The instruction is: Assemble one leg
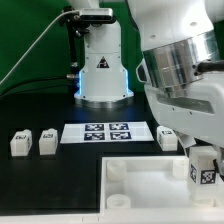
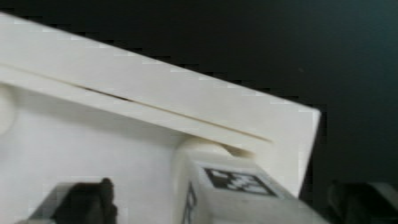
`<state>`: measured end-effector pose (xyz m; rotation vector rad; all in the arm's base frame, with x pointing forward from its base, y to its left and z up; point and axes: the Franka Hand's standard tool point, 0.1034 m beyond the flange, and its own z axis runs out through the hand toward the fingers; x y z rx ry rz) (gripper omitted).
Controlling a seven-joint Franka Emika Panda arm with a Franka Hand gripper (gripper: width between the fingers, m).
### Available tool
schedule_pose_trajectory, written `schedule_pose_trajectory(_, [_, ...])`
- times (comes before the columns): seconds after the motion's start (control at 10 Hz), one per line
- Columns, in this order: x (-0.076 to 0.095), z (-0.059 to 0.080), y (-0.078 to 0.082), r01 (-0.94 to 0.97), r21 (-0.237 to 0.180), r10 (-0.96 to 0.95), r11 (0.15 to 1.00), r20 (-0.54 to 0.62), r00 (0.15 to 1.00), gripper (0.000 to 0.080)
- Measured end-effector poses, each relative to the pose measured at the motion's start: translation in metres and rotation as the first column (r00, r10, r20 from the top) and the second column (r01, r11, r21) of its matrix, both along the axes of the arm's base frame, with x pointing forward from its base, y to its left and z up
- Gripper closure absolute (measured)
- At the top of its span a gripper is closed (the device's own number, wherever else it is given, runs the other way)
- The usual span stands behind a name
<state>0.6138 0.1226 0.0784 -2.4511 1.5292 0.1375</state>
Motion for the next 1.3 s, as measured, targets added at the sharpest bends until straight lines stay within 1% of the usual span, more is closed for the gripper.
schedule_pose_trajectory(0.1, [0.003, 0.002, 0.001, -0.16, -0.03, 0.161, 0.987, 0.022, 0.987, 0.0165])
schedule_pose_trajectory(0.2, [0.003, 0.001, -0.001, -0.205, -0.036, 0.207, 0.978, 0.041, 0.978, 0.0154])
schedule_pose_trajectory(0.3, [0.003, 0.0, -0.002, -0.307, -0.047, 0.31, 0.951, 0.064, 0.949, 0.0154])
schedule_pose_trajectory(0.5, [0.004, 0.0, -0.003, -0.502, -0.083, 0.508, 0.861, 0.106, 0.855, 0.015])
schedule_pose_trajectory(0.6, [0.006, 0.003, -0.005, -0.636, -0.133, 0.649, 0.76, 0.104, 0.754, 0.015])
schedule_pose_trajectory(0.7, [0.009, 0.004, -0.007, -0.747, -0.183, 0.768, 0.64, 0.105, 0.632, 0.015])
schedule_pose_trajectory(0.8, [0.009, 0.004, -0.007, -0.811, -0.21, 0.837, 0.547, 0.098, 0.539, 0.015])
schedule_pose_trajectory(0.9, [0.009, 0.002, -0.008, -0.868, -0.235, 0.899, 0.438, 0.097, 0.427, 0.015])
schedule_pose_trajectory(1.0, [0.009, 0.001, -0.011, -0.875, -0.242, 0.907, 0.42, 0.101, 0.408, 0.015])
schedule_pose_trajectory(1.1, [0.009, 0.001, -0.009, -0.856, -0.235, 0.887, 0.461, 0.102, 0.45, 0.0164])
schedule_pose_trajectory(1.2, [0.009, 0.001, -0.009, -0.852, -0.233, 0.883, 0.468, 0.102, 0.457, 0.0164])
schedule_pose_trajectory(1.3, [0.009, 0.001, -0.009, -0.823, -0.223, 0.852, 0.523, 0.102, 0.514, 0.0339])
